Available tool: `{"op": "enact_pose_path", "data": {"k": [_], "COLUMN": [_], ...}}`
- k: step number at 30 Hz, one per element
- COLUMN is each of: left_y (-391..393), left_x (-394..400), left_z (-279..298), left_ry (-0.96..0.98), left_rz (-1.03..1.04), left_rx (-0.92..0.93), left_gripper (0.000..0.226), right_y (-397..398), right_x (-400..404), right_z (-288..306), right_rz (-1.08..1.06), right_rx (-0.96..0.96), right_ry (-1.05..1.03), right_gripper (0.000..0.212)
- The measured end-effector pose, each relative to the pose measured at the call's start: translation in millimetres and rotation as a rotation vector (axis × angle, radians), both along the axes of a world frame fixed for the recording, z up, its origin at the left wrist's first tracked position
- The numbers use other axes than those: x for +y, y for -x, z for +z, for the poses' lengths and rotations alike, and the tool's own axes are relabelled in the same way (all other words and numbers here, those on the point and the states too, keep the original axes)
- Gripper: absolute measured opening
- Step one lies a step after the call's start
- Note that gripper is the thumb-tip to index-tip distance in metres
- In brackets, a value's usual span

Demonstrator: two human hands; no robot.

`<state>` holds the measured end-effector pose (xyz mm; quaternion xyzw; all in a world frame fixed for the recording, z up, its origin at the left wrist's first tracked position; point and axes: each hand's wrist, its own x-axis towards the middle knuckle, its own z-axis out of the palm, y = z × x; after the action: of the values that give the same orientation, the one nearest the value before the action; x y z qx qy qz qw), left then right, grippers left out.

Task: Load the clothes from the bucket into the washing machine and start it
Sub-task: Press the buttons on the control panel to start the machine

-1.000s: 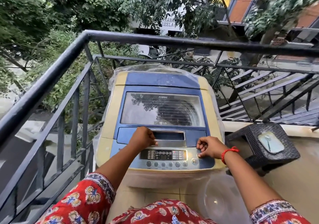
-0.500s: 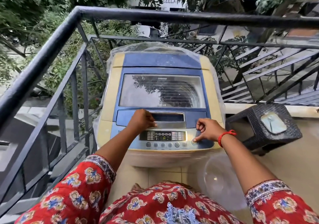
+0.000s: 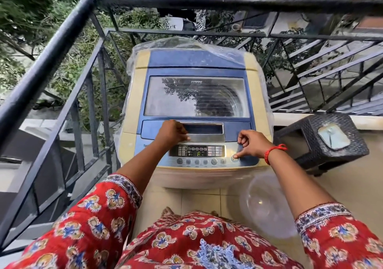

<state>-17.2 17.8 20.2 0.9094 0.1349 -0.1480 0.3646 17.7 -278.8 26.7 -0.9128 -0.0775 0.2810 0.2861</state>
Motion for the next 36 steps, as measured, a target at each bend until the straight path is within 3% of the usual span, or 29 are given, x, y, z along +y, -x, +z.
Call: {"op": "enact_pose_path", "data": {"k": [12,21,23,26,30,36], "left_y": [8.1,19.0,21.0,25.1,29.5,29.4], "left_x": [-1.2,-2.6,-0.7,0.7,-2.9,-8.8], "left_z": [-6.9,-12.8,-13.4,-15.0,-17.0,-15.5], "left_ry": [-0.031,-0.083,-0.103,-0.096,-0.063,0.156], "left_rz": [-0.021,-0.07,-0.108,-0.156,-0.155,-0.174], "left_rx": [-0.07,-0.207,-0.247,-0.34,-0.424,-0.316], "left_gripper": [0.028,0.024,0.025,0.021,0.016,0.015], "right_y": [-0.2,2.9,7.1,24.2,34.6,26.3], "right_x": [1.9,11.6,15.9,31.6,50.7,75.8], "right_z": [-4.1,-0.2,0.2,0.1,-9.4,-12.4], "right_rz": [0.012,0.161,0.165,0.031,-0.07,0.068], "right_rx": [-0.007,-0.122,-0.165,-0.219,-0.224,-0.221], "right_ry": [0.026,0.184,0.106,-0.188,-0.407,-0.556], "right_gripper": [0.052,0.05,0.042,0.021,0.028,0.031]}}
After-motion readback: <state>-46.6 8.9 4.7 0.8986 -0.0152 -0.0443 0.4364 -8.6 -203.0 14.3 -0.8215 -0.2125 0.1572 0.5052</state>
